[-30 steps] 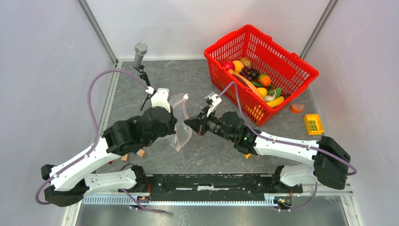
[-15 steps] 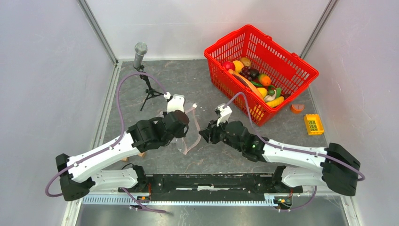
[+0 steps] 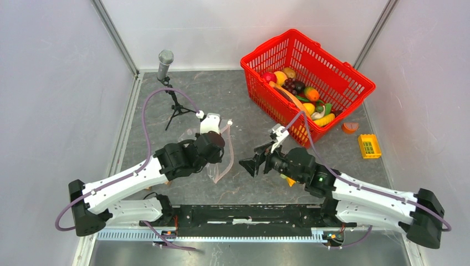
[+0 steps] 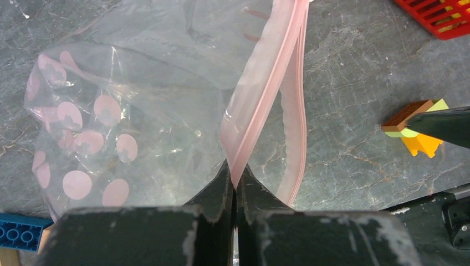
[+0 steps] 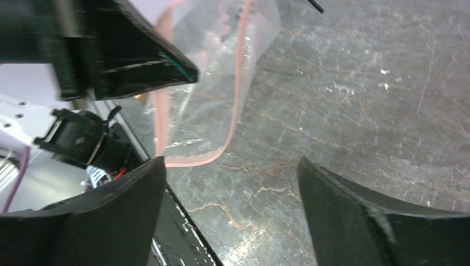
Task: Place the food in the zip-top bag and seal the zipper
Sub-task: Pick up the fake food from the bin.
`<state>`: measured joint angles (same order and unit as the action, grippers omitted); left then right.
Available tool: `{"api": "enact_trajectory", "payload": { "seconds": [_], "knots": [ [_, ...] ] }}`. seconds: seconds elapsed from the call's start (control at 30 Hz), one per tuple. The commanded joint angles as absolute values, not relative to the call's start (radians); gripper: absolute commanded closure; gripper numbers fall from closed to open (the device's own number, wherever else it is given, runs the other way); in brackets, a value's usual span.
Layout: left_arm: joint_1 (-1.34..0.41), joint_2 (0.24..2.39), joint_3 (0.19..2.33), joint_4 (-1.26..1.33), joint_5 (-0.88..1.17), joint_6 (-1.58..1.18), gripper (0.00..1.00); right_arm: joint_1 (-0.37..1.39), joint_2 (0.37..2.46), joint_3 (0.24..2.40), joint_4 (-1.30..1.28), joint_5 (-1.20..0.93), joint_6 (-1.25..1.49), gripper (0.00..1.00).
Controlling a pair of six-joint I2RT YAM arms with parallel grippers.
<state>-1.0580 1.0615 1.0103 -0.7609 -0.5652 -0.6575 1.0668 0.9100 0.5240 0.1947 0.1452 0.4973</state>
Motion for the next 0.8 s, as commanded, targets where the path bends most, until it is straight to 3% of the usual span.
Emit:
{"api": "enact_trajectory", "payload": {
  "seconds": [0.0, 0.27, 0.47, 0.77],
  "knots": [
    [-1.064, 1.076, 1.021, -0.695, -0.573, -0.673, 0.98, 1.066, 0.777, 0.503, 0.15, 0.084, 0.426, 0.04],
    [-1.056, 1.1, 0.997, -0.592, -0.616, -0.704, 0.98, 1.066, 0.599, 0.527, -0.072, 0.404, 0.322, 0.03],
    [-1.051, 1.207, 1.036, -0.58, -0.634, -0.716, 0.98, 1.066, 0.52, 0.61, -0.064, 0.686, 0.164, 0.02],
    [-0.986, 1.218, 1.012, -0.501, -0.539, -0.685, 0.98, 1.032, 0.837, 1.065, -0.205, 0.844, -0.126, 0.07]
  ]
}}
